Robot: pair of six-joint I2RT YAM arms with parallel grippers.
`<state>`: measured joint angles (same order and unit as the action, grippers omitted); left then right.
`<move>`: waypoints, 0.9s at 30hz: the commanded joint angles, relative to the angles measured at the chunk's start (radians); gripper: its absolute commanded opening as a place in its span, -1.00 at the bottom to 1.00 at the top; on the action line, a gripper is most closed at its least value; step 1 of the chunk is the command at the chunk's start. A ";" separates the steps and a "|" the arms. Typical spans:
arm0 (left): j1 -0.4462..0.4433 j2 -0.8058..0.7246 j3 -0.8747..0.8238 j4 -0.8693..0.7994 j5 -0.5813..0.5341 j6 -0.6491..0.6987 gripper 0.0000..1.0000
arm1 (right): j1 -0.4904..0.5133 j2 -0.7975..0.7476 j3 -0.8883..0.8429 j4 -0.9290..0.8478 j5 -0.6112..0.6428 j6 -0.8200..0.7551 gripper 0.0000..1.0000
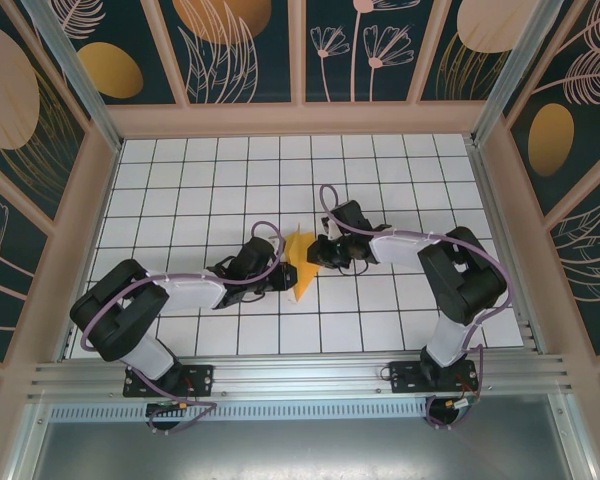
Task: Fold a paper plane with a square sheet of paper (pick it up from the middle)
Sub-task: Fourth fold the wing at the center of the table.
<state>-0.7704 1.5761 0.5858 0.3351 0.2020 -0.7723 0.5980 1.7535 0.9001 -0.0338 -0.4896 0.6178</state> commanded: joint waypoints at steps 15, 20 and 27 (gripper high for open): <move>0.006 0.008 0.036 -0.077 -0.007 -0.010 -0.23 | -0.003 0.045 -0.047 0.061 -0.015 0.004 -0.70; 0.005 0.010 0.034 -0.064 0.014 -0.013 -0.15 | -0.003 0.052 -0.051 0.069 -0.018 0.006 -0.71; -0.003 0.016 0.064 -0.112 -0.014 -0.004 -0.20 | -0.003 0.056 -0.054 0.077 -0.023 0.011 -0.72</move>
<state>-0.7708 1.5776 0.6140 0.2634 0.2016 -0.7792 0.5980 1.7931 0.8642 0.0200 -0.4969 0.6193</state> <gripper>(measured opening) 0.401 0.141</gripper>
